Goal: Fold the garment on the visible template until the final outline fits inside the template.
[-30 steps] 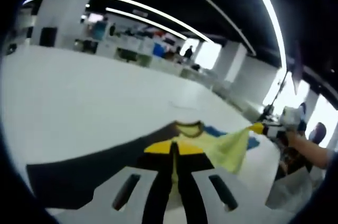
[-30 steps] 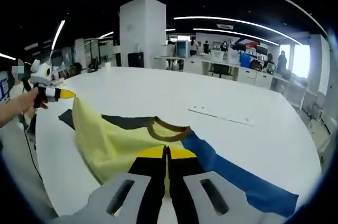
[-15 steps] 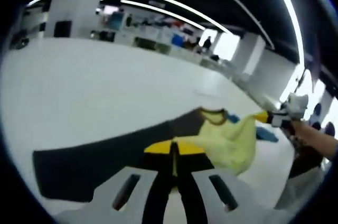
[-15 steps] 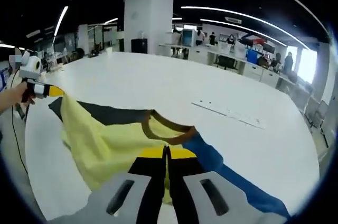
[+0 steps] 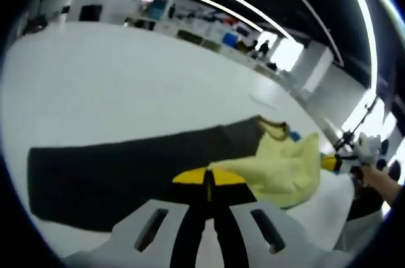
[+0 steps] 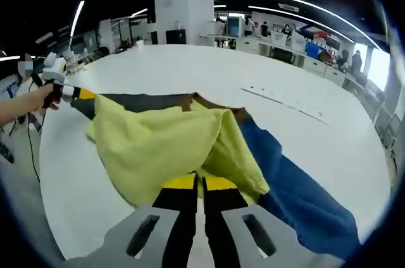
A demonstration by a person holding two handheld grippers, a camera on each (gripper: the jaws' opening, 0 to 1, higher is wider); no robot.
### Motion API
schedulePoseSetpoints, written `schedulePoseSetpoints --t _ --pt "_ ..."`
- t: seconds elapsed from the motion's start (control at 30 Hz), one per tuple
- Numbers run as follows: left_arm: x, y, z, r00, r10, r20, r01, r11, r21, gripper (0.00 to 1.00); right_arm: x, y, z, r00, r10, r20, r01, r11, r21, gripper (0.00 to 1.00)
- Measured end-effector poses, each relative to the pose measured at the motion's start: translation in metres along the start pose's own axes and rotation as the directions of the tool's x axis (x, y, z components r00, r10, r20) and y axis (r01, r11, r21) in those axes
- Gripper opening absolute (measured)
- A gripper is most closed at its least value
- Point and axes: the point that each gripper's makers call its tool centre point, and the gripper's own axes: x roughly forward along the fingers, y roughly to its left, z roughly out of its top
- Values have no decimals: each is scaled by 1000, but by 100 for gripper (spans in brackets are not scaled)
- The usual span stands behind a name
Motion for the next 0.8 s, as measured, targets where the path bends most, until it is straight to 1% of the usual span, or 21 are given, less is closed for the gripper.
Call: schedulePoseSetpoints --t 0.07,0.13,0.27,0.33,0.4,0.47,0.6,0.67,0.73,0.8 --pt "-1 -1 -2 1000 -3 -5 3 1000 7 0 8 8 -7 1000 14 -16 -14 1000 -13 4" --pt "-2 -2 -2 1000 -12 -3 12 1000 8 0 15 13 -9 1000 19 -17 -19 1000 -24 6" --pt "-6 -4 0 999 -32 8 32 999 3 0 21 14 -7 1000 9 -17 -10 1000 -29 11" --pt "-9 -6 2 999 -42 12 42 999 8 0 24 11 -3 1000 2 -6 -2 1000 -25 13" --pt "-12 -8 5 998 -56 33 56 998 8 0 27 9 -2 1000 -1 -13 1 1000 -25 12" --pt "-15 -8 8 997 -63 42 63 998 -1 0 29 7 -5 1000 0 -31 0 1000 -26 10" --pt "-21 1 12 997 -47 54 47 999 9 0 31 9 -8 999 10 -39 -10 1000 -12 7" --pt "-23 5 9 998 -43 42 43 999 -3 2 31 10 -7 999 12 -40 -13 1000 -10 2" --pt "-24 9 4 999 -37 24 37 999 1 3 31 11 -6 999 8 -41 -8 1000 -15 2" --pt "-24 11 -2 999 -34 6 34 999 15 8 30 10 -6 999 5 -41 -6 1000 -14 2"
